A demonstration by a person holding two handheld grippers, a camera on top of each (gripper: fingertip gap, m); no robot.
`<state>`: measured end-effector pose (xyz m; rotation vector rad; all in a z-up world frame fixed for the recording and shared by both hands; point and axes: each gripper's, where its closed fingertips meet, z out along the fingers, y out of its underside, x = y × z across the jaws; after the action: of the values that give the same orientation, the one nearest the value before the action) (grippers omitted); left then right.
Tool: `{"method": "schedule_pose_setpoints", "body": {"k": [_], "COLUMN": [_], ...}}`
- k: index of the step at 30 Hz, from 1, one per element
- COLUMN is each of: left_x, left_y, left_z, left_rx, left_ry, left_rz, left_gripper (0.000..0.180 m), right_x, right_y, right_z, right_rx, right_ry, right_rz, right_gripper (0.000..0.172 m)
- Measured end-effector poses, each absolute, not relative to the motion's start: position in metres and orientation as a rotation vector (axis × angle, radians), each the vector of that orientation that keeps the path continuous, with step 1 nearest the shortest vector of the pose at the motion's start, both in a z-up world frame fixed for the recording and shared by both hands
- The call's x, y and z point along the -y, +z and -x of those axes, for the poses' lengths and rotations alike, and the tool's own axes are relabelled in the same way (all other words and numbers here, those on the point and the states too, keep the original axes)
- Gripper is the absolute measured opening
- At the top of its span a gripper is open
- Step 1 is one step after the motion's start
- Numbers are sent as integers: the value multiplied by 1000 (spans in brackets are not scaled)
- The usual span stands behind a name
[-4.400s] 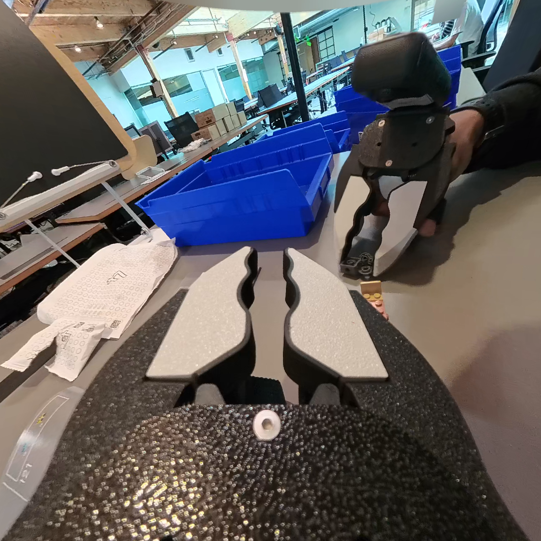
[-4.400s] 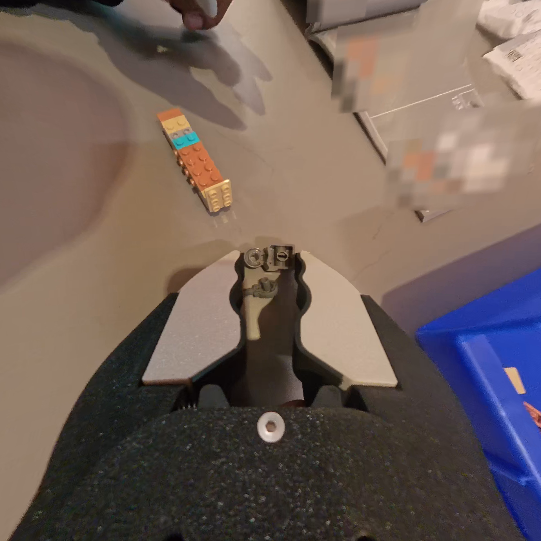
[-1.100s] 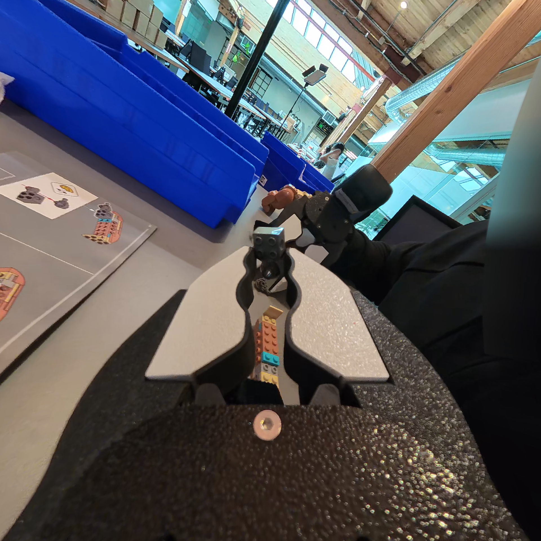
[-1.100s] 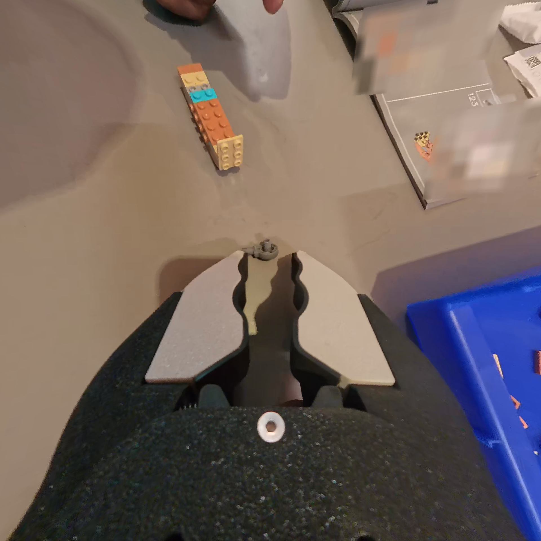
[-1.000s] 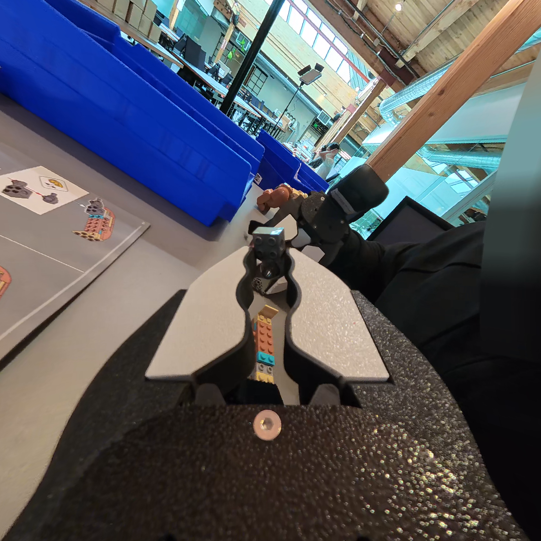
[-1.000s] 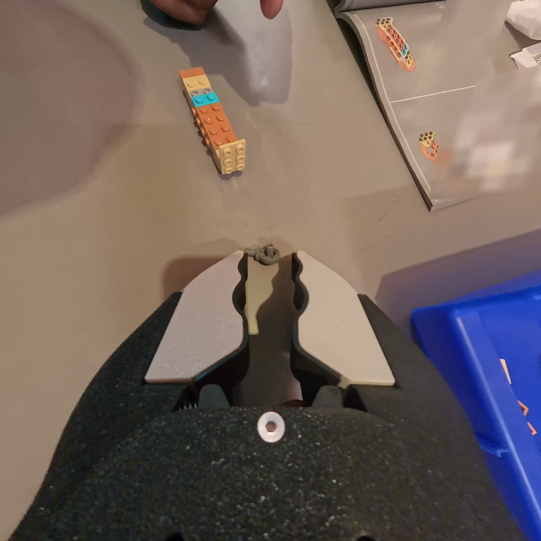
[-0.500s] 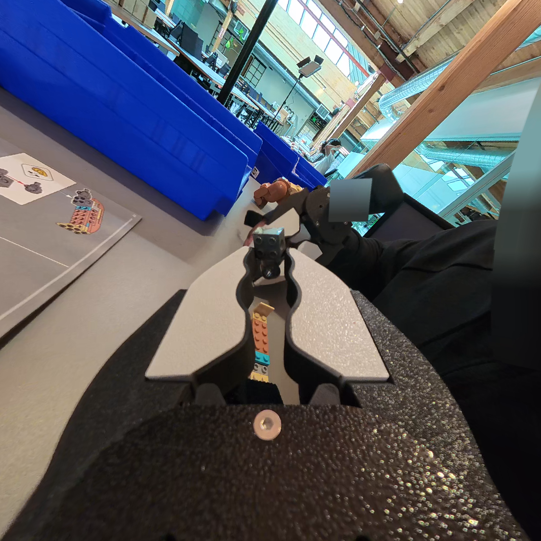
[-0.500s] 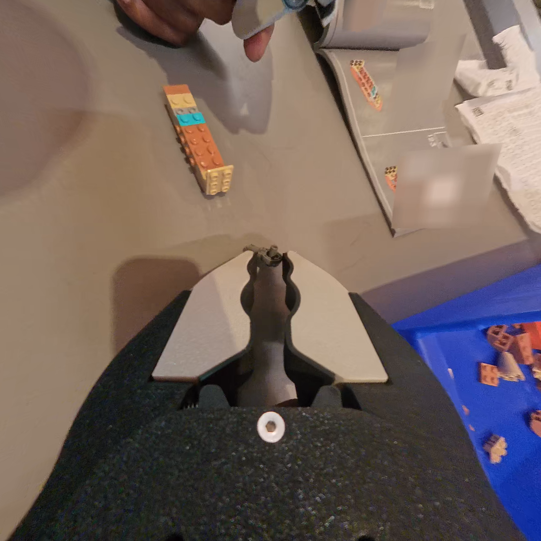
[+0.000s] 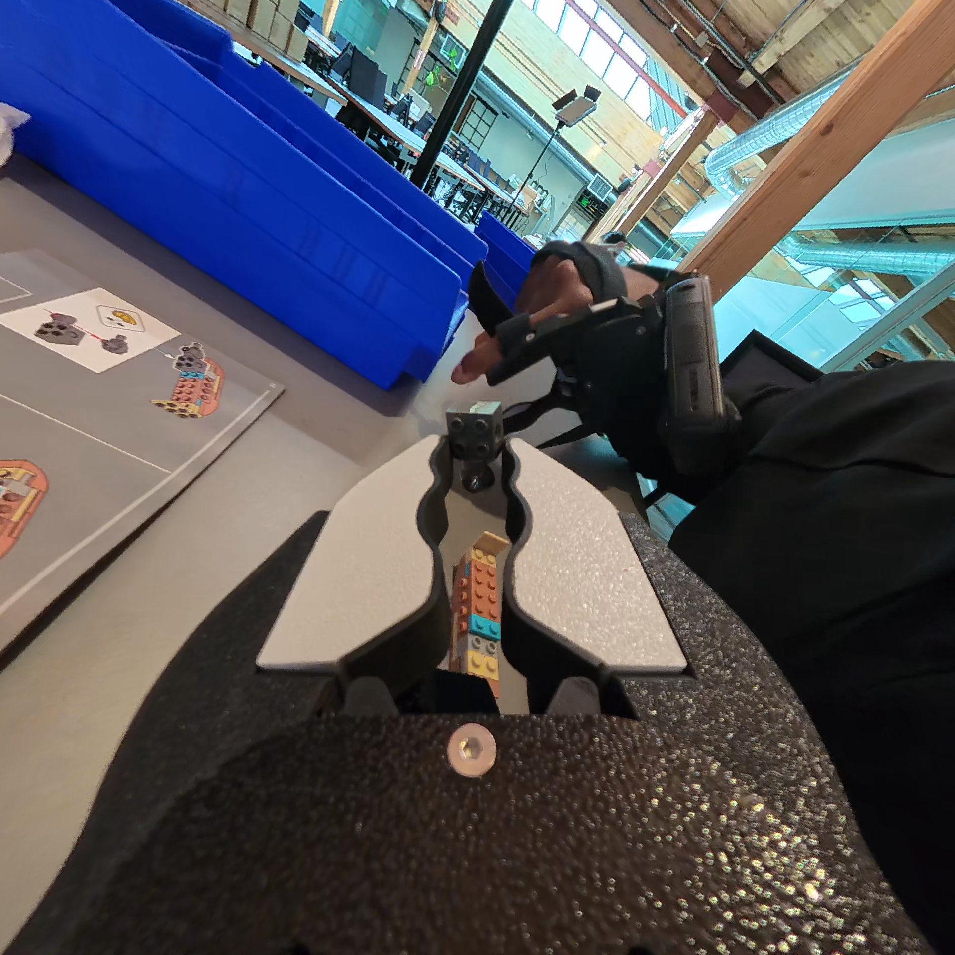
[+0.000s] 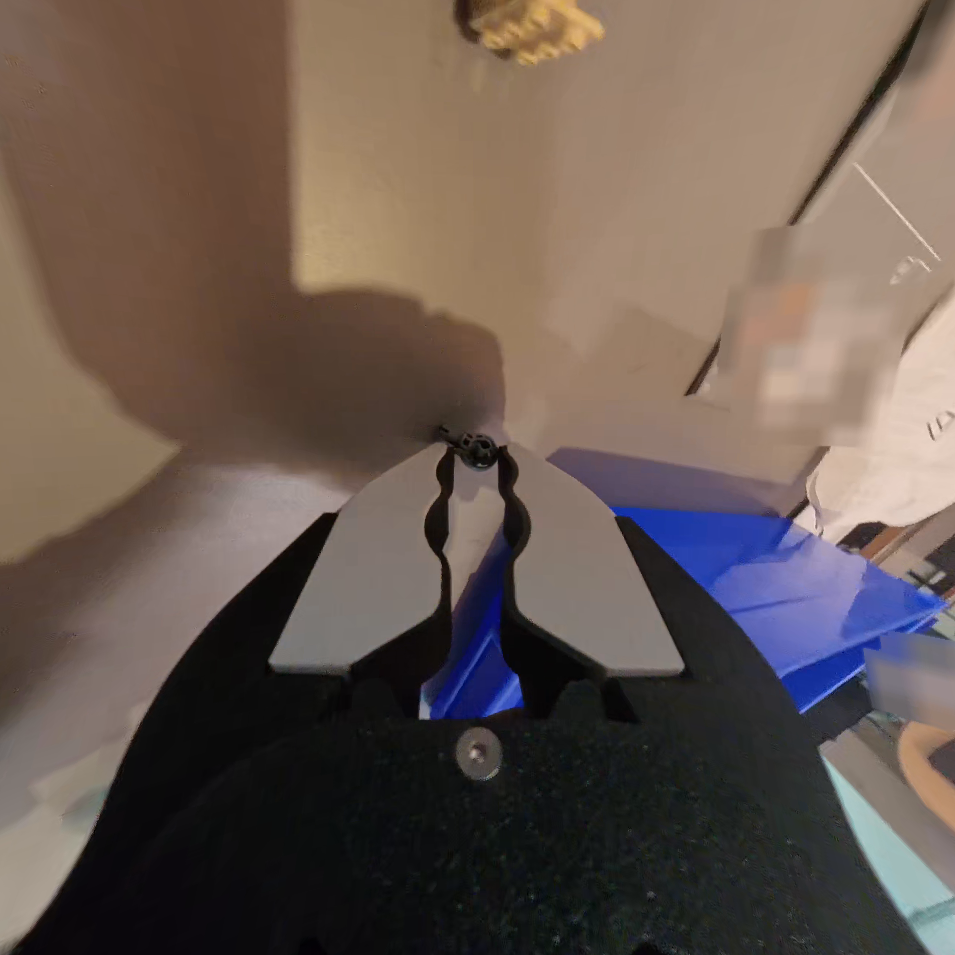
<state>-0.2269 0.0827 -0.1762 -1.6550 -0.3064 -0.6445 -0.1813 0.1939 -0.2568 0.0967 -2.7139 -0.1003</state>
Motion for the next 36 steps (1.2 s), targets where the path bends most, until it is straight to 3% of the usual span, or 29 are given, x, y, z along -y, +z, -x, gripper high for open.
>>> {"method": "schedule_pose_setpoints", "body": {"k": [7, 16, 22, 27, 36], "left_x": [-81, -81, -81, -81, -81], "left_y": [-176, -177, -177, -178, -178], "left_z": [231, 229, 229, 229, 227], "left_rx": [314, 300, 297, 297, 288], "left_ry": [-627, -622, -623, -623, -616], "left_rz": [1656, 1664, 1667, 1668, 1674], "left_gripper": [18, 18, 18, 18, 18], "right_x": [-180, -171, -167, -170, -172], "right_y": [-262, -262, -255, -242, -238], "right_z": [178, 180, 184, 186, 182], "right_rx": [2816, 2804, 2765, 2685, 2488], "right_ry": [-288, -227, 17, 262, 888], "right_rz": [-288, -267, -109, 160, 1078], "right_gripper": [16, 17, 35, 35, 24]}}
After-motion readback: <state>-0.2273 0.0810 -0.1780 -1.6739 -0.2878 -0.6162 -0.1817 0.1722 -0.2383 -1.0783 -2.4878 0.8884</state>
